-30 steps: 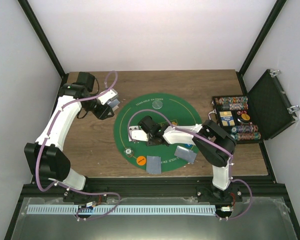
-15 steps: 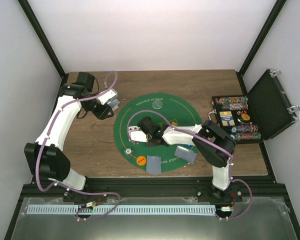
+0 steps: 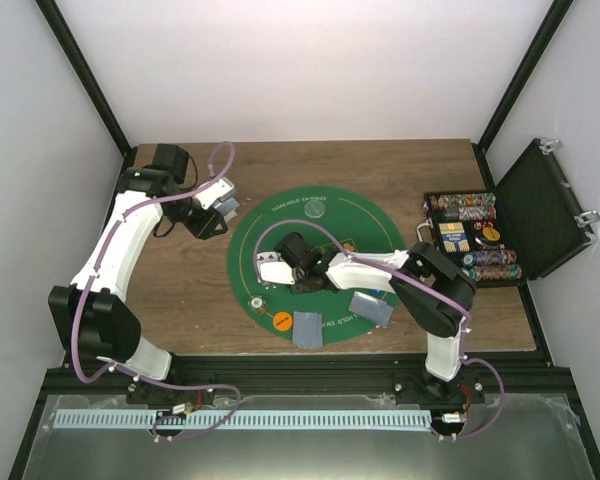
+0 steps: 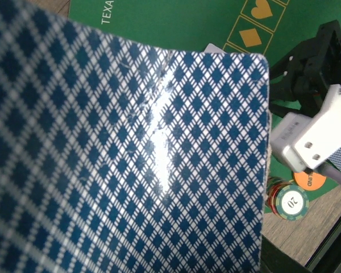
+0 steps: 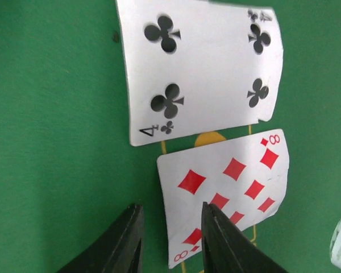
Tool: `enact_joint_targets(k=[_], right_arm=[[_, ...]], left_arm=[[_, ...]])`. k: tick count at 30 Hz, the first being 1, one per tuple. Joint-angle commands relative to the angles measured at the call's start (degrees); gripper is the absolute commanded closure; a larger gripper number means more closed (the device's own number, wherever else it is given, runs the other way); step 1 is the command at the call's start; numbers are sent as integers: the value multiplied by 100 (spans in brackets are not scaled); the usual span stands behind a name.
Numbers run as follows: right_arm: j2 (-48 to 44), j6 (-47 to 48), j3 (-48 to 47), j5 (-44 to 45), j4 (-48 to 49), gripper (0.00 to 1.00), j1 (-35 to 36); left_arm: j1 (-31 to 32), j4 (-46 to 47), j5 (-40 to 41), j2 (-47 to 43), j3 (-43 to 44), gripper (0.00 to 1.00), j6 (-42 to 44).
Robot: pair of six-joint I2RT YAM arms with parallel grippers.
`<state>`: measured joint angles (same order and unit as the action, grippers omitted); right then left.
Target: Distribute texas hold em gaming equipment
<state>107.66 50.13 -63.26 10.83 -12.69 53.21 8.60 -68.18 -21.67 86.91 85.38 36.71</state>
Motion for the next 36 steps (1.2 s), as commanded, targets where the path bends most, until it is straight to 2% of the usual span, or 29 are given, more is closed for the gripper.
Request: enact_joint_targets(k=[1,2,4,5,7,8,13,16,19,21,36], right_arm=[[-730,-327,-44,-669,-159,67,107],[-956,-458,-41,-904,-70,61,87],[-1435,-868,-16,-1378,203,42,-36],[-1643,-1149,-5,-1654,360,32,-160],[-2052,-1870,-6,-2406,675,3,-551],[-2190,-2312,-64,-2861,813,0,-797],[-2069,-5168,-791,-6193,1419,0,-2259],[-1518,-6622,-1332,-7069,1796,0,-2631],[-814,-7503,-1890,-7654,1970,0,-2596],[-528,-7811,-2122,-7705,2013,1,-2527],[404,-7702,-2806,-7526,1669,5,-1819]], left_arm=[[-27,37,-71,-130,42,59,65],[-28,27,-84,-131,48,59,77],[-30,-11,-147,-139,61,59,126],[-26,-60,-201,-146,59,58,180],[-25,-141,-308,-156,63,58,282],[-27,-172,-356,-157,71,58,312],[58,-411,-542,-164,126,58,487],[213,-517,-574,-220,134,58,597],[442,-689,-583,-227,176,58,719],[545,-713,-585,-220,189,58,708],[731,-652,-532,-80,264,58,577]])
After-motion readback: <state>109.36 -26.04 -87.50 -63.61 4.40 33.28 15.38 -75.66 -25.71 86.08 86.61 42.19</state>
